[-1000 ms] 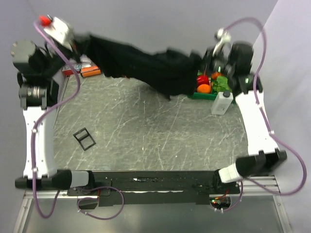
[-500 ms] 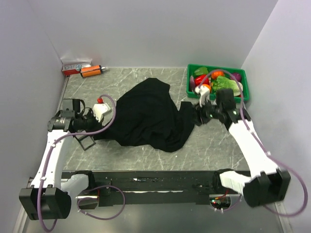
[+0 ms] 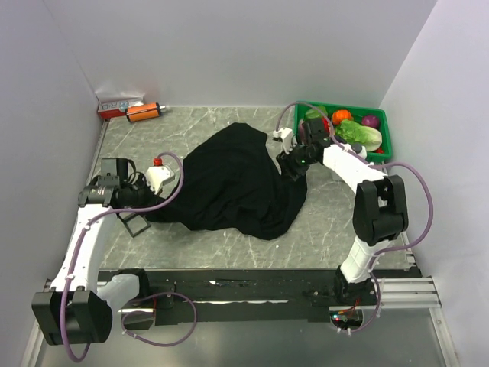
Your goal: Remove the brooch from the garment
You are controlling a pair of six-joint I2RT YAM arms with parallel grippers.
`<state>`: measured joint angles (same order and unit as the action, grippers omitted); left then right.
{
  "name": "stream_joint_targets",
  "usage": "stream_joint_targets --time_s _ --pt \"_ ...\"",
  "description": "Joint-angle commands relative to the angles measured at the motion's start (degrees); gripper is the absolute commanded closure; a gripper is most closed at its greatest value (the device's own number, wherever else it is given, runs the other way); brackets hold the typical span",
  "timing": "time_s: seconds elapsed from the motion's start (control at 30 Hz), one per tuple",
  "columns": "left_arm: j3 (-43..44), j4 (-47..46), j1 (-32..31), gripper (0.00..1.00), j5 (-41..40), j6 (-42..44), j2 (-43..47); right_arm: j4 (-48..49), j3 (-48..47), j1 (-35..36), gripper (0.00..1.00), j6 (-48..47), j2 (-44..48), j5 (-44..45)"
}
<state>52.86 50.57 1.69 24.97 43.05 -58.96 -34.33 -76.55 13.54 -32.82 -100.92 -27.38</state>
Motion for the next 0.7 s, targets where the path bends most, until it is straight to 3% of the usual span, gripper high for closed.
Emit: stream_joint_targets --time_s 0.0,0.13,0.27,0.67 --pt "-1.1 -2.2 0.3 0.99 -1.1 -2.9 1.7 -2.2 -1.1 4.2 0.39 -7.8 4.8 -8.7" --pt "-1.1 -2.8 0.3 0.99 -1.0 -4.7 1.5 -7.4 0.0 10.6 0.36 -12.9 3.9 -12.0" --pt "-0.7 -3.5 0.3 0.99 -1.2 -5.9 1.5 -5.5 3.4 13.7 0.27 -11.9 2.7 -10.1" --pt "-0.1 -4.4 0.3 0.99 -1.2 -6.7 0.9 -9.0 5.8 18.8 0.26 -18.2 0.9 -8.5"
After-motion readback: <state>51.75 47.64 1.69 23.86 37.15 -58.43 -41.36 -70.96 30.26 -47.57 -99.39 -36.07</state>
